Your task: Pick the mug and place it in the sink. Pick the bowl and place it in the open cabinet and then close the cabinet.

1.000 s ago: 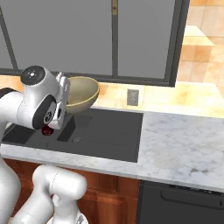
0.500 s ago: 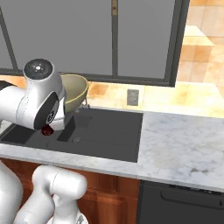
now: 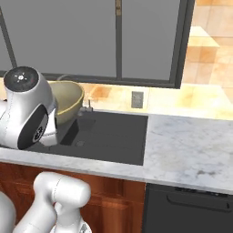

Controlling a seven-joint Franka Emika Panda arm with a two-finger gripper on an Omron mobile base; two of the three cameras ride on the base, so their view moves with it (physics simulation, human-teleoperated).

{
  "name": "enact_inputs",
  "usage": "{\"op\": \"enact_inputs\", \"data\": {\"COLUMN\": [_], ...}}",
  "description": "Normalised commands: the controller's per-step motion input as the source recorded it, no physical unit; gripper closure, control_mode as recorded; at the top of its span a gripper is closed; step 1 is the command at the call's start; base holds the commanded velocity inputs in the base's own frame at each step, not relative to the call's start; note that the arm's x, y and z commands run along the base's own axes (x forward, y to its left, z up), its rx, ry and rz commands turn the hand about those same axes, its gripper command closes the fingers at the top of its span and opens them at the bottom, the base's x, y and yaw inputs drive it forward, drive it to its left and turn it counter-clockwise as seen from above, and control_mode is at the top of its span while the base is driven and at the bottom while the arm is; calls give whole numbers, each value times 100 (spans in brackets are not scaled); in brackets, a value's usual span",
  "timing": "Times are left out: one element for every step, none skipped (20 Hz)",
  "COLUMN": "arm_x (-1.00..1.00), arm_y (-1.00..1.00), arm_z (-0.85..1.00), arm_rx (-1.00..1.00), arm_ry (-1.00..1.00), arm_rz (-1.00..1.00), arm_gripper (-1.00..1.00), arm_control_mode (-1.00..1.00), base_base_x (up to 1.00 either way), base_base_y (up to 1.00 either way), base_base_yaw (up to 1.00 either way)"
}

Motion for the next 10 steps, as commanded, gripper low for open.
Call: {"op": "enact_inputs", "data": {"arm_x": [0,0,0,0,0,0,0,0,0,0], "arm_y": [0,0,0,0,0,0,0,0,0,0], "arm_z": [0,0,0,0,0,0,0,0,0,0], "arm_rx": [0,0,0,0,0,0,0,0,0,0], "arm_ry": [0,0,0,0,0,0,0,0,0,0], "arm_rz": [0,0,0,0,0,0,0,0,0,0], "arm_gripper": [100,100,100,100,100,100,100,100,100,100], "arm_control_mode": [100,100,100,100,100,100,100,100,100,100], "base_base_x": [0,-5,-16,-25,-39,-61,-71,-75,-70,-75], "base_base_y": [44,33,27,36,46,49,45,9,-14,-26], "base_base_yaw": [-7,-5,-1,0,0,9,15,24,41,55]}}
